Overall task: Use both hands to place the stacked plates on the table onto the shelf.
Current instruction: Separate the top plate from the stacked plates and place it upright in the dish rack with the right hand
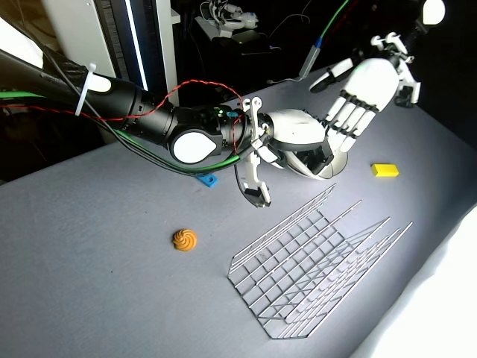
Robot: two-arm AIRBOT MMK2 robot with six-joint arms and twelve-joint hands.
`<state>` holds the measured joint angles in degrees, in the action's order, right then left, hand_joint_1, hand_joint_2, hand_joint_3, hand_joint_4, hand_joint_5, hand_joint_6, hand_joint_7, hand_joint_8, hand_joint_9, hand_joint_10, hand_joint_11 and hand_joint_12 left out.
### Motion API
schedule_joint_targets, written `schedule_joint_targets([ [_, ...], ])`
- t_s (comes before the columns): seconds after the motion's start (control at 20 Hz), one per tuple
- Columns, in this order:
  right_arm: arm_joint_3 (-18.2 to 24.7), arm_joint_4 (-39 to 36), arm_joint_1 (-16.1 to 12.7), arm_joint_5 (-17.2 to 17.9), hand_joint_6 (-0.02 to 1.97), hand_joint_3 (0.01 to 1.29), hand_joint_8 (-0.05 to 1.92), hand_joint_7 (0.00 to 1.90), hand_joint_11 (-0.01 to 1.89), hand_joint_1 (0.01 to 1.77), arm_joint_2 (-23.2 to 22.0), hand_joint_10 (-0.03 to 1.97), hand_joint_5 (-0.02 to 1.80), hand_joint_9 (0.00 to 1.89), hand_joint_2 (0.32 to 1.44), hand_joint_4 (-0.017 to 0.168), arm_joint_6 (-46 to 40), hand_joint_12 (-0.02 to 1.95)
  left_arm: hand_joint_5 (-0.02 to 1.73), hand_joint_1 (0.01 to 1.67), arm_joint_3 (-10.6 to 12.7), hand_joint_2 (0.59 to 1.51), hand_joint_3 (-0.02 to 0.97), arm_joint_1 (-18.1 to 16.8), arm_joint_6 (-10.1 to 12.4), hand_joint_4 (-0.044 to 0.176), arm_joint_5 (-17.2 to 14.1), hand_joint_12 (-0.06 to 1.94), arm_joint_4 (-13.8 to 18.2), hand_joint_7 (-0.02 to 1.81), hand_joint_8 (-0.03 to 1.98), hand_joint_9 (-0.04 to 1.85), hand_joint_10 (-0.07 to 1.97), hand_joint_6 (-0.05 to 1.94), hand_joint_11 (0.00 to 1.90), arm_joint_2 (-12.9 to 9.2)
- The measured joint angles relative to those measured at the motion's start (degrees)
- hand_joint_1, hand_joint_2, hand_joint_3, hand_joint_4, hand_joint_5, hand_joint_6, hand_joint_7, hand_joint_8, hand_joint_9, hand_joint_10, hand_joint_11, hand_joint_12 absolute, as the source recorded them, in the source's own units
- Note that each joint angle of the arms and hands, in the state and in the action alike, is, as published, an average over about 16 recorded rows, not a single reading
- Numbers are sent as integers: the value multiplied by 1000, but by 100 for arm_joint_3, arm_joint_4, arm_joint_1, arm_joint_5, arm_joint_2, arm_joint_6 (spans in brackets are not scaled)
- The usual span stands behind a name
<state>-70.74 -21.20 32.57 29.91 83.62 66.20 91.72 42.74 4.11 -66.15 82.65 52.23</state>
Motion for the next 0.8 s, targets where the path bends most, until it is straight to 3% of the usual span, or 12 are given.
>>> schedule_joint_targets([
  [0.45, 517, 24, -195, -97, 1029, 10, 1063, 1007, 705, 1182, -368, 856, 895, 953, 982, 4, 58, 1412, 21, 16, 632, 1107, 20, -86, 62, 0, -160, 7, -36, 20, -1, 19, 7, -3, 14, -55],
  [0.8, 924, 38, -334, -148, 1071, 10, 1082, 965, 688, 1210, -663, 834, 878, 941, 1014, 4, 98, 1412, 21, 15, 920, 1118, 20, -98, 67, 1, -246, 7, -108, 19, -1, 19, 7, -4, 15, -68],
])
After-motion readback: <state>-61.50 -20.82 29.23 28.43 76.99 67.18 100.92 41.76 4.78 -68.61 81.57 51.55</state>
